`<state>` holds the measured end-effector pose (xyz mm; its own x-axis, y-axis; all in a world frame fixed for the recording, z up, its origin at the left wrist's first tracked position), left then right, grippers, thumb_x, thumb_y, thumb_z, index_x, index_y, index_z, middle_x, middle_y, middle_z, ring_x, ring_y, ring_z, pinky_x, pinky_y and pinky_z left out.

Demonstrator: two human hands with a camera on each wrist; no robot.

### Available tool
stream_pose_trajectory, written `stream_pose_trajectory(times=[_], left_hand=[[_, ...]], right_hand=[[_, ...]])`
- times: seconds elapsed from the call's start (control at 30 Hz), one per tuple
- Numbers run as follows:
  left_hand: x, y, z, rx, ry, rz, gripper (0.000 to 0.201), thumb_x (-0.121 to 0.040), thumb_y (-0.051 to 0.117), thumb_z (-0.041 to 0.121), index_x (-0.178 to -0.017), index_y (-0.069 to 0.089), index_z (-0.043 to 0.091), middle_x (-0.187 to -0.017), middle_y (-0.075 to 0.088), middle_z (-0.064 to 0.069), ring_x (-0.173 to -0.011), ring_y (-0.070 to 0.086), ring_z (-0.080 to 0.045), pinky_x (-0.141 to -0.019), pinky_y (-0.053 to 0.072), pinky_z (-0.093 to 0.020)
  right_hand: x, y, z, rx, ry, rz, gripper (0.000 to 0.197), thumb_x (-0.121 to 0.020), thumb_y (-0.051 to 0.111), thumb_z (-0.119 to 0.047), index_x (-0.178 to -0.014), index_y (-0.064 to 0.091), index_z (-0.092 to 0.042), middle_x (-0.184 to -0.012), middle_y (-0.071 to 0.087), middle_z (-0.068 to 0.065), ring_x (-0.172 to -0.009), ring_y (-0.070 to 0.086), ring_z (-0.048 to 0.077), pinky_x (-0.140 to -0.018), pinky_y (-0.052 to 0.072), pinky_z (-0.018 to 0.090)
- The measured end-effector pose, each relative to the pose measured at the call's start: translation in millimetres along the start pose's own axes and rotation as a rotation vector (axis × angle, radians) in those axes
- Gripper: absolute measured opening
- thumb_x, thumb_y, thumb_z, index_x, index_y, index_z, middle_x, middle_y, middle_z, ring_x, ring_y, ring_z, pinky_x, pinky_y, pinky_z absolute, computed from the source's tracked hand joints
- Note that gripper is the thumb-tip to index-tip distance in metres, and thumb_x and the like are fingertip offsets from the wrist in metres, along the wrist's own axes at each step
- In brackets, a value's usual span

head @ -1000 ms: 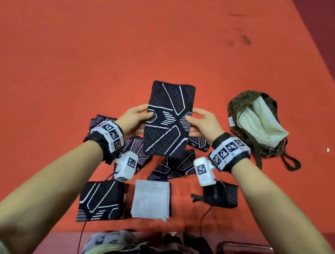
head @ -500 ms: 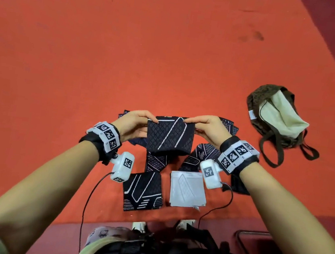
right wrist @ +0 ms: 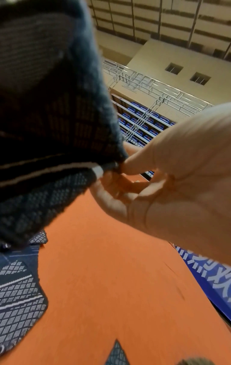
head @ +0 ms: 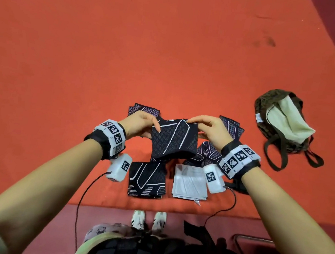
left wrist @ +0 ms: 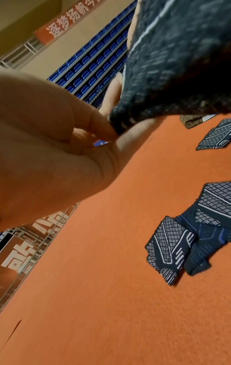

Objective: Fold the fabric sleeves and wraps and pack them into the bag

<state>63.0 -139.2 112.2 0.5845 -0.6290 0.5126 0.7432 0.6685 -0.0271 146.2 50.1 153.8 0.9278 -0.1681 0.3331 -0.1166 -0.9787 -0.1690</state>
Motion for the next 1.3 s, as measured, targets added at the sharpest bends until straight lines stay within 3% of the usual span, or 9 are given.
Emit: stream_pose_trajectory(times=[0.2, 0.4, 0.47, 0.57, 0.63, 0.8, 0.9, 1.03, 1.3], left_hand=[[14, 18, 16, -0.08, 0.02, -0.058, 0.019, -0.096, 0.052, 0.026, -0.112, 0.061, 0.027, -0.089, 0.068, 0.005, -0.071, 0.066, -0.013, -0.062, 0.056, -0.029], [4, 49, 11, -0.318, -0.007, -0.158, 0.032, -0.088, 0.063, 0.037, -0.093, 0.067, 0.005, -0.085, 0.069, -0.005, -0.076, 0.064, -0.017, -0.076, 0.052, -0.033], [4, 45, 9, -0.208, -0.005, -0.1, 0.028, -0.086, 0.066, 0.029, -0.099, 0.068, 0.004, -0.092, 0.071, -0.01, -0.081, 0.066, -0.019, -0.082, 0.052, -0.036], [4, 35, 4, -0.052, -0.001, -0.008, 0.034, -0.086, 0.066, 0.021, -0.109, 0.063, -0.005, -0.1, 0.068, -0.016, -0.085, 0.066, -0.023, -0.086, 0.052, -0.038], [5, 30, 2, 0.004, -0.006, 0.026, 0.031, -0.086, 0.066, 0.016, -0.107, 0.061, -0.007, -0.096, 0.068, -0.015, -0.081, 0.066, -0.023, -0.083, 0.053, -0.038], [2, 18, -6, 0.086, -0.065, 0.029, 0.021, -0.083, 0.066, 0.001, -0.074, 0.052, 0.014, -0.082, 0.063, -0.007, -0.069, 0.063, -0.02, -0.071, 0.053, -0.034], [-1, 17, -6, 0.177, -0.087, 0.03, 0.022, -0.082, 0.062, -0.005, -0.076, 0.053, 0.013, -0.084, 0.063, -0.01, -0.069, 0.065, -0.02, -0.072, 0.056, -0.036], [-5, 15, -2, 0.359, -0.089, 0.056, 0.017, -0.085, 0.056, -0.008, -0.083, 0.055, 0.008, -0.082, 0.066, -0.013, -0.063, 0.069, -0.019, -0.061, 0.06, -0.033], [-16, 12, 4, 0.374, -0.026, 0.012, 0.015, -0.096, 0.052, 0.021, -0.093, 0.063, 0.011, -0.086, 0.069, -0.005, -0.075, 0.066, -0.015, -0.074, 0.057, -0.028]], right_hand=[[3, 1, -2, 0.05, 0.063, -0.038, 0.041, -0.09, 0.03, 0.009, -0.075, 0.065, -0.004, -0.094, 0.064, 0.014, -0.08, 0.063, 0.017, -0.069, 0.058, 0.022], [0, 20, 1, 0.143, 0.059, -0.139, 0.028, -0.085, 0.045, -0.013, -0.075, 0.069, -0.024, -0.087, 0.054, 0.016, -0.08, 0.046, 0.027, -0.072, 0.038, 0.04], [1, 18, 1, 0.11, 0.038, -0.129, 0.013, -0.089, 0.057, -0.02, -0.097, 0.064, -0.028, -0.093, 0.058, 0.016, -0.08, 0.051, 0.026, -0.072, 0.041, 0.039], [3, 25, 11, 0.14, 0.128, -0.207, 0.039, -0.089, 0.063, -0.027, -0.124, 0.051, -0.016, -0.101, 0.067, 0.012, -0.083, 0.065, 0.022, -0.079, 0.054, 0.034], [2, 30, 22, 0.206, 0.19, -0.257, 0.038, -0.087, 0.065, -0.025, -0.118, 0.058, -0.003, -0.1, 0.068, 0.012, -0.079, 0.066, 0.018, -0.076, 0.055, 0.027], [-5, 29, 28, 0.128, 0.219, -0.249, 0.015, -0.084, 0.067, -0.011, -0.094, 0.059, -0.004, -0.09, 0.062, 0.022, -0.079, 0.06, 0.032, -0.081, 0.051, 0.054], [-11, 27, 24, 0.055, 0.19, -0.208, 0.023, -0.086, 0.064, -0.008, -0.088, 0.044, -0.017, -0.083, 0.061, 0.02, -0.064, 0.059, 0.027, -0.057, 0.053, 0.036], [-17, 20, 18, -0.01, 0.109, -0.12, 0.024, -0.087, 0.065, -0.011, -0.082, 0.042, -0.018, -0.087, 0.06, 0.028, -0.075, 0.059, 0.032, -0.07, 0.05, 0.044], [-29, 10, 15, -0.04, 0.132, -0.161, 0.016, -0.086, 0.063, -0.005, -0.07, 0.06, -0.006, -0.072, 0.06, 0.01, -0.065, 0.058, 0.013, -0.071, 0.051, 0.023]])
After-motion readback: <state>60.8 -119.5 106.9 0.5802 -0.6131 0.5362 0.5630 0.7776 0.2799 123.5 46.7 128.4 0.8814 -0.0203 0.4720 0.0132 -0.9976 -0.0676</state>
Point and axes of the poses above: each hand's wrist, its own x-axis away from the middle knuckle, its own y-axis out of the palm, z = x × y, the point moved 7 cm from there along -x, towards the middle knuckle
